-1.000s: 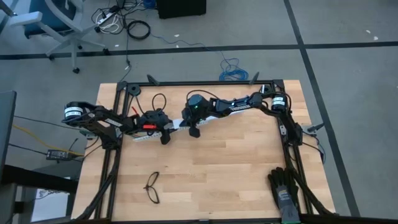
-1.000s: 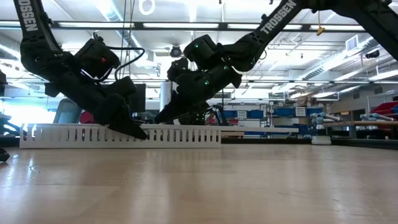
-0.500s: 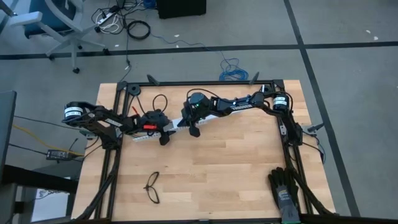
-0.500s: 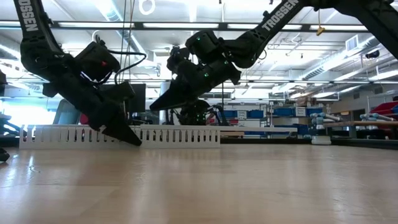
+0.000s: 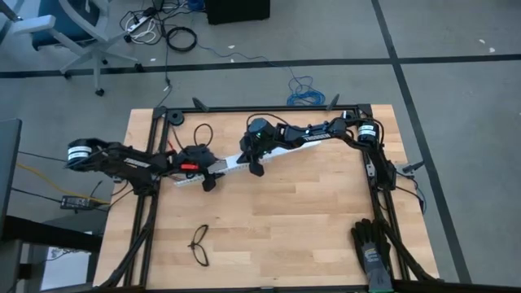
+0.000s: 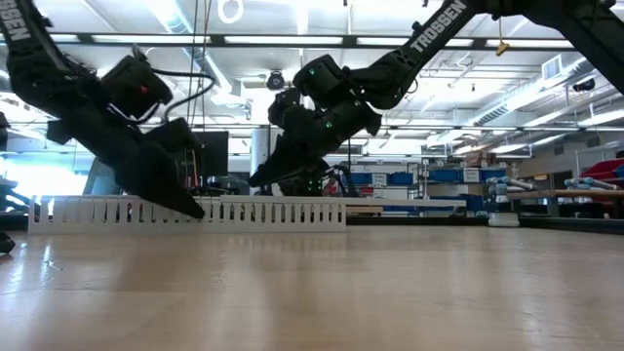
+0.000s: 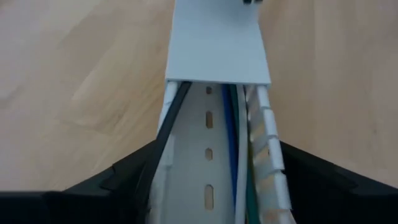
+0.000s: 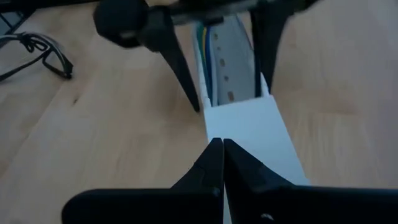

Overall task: Ziptie cables
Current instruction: Close the white cable duct lid

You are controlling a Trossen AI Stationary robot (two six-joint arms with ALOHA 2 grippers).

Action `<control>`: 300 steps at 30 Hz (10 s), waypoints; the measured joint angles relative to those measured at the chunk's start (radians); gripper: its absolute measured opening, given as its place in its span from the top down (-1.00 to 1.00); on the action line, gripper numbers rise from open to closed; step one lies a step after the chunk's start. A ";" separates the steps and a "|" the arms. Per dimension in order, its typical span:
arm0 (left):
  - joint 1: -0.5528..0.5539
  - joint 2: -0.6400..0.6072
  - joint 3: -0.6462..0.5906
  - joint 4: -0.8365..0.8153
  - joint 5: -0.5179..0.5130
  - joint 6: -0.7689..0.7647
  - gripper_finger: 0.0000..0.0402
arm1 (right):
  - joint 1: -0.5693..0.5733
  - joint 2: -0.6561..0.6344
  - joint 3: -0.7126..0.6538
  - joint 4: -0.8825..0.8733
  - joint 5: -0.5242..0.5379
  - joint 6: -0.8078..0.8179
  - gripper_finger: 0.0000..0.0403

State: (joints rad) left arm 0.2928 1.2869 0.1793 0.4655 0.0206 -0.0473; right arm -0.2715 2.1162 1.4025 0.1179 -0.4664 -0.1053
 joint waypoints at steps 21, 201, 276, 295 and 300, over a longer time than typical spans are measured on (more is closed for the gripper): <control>0.000 -0.069 -0.093 0.083 -0.014 -0.062 0.04 | 0.041 0.128 0.077 0.145 0.043 0.023 1.00; -0.086 -0.718 0.211 -1.126 -0.184 -0.535 -0.16 | -0.032 -0.468 -0.605 0.198 0.316 0.027 1.00; 0.014 0.339 0.612 -0.378 -0.098 0.148 0.80 | 0.039 -0.566 -0.689 0.214 0.370 0.086 1.00; 0.028 0.299 0.612 -0.458 -0.068 0.204 0.22 | 0.028 -0.566 -0.689 0.204 0.399 0.098 1.00; 0.028 0.203 0.595 -0.483 -0.068 0.204 0.22 | 0.009 -0.566 -0.689 0.198 0.399 0.097 1.00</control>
State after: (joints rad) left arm 0.3206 1.4901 0.7742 -0.0176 -0.0470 0.1564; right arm -0.2626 1.5505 0.7139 0.3161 -0.0673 -0.0078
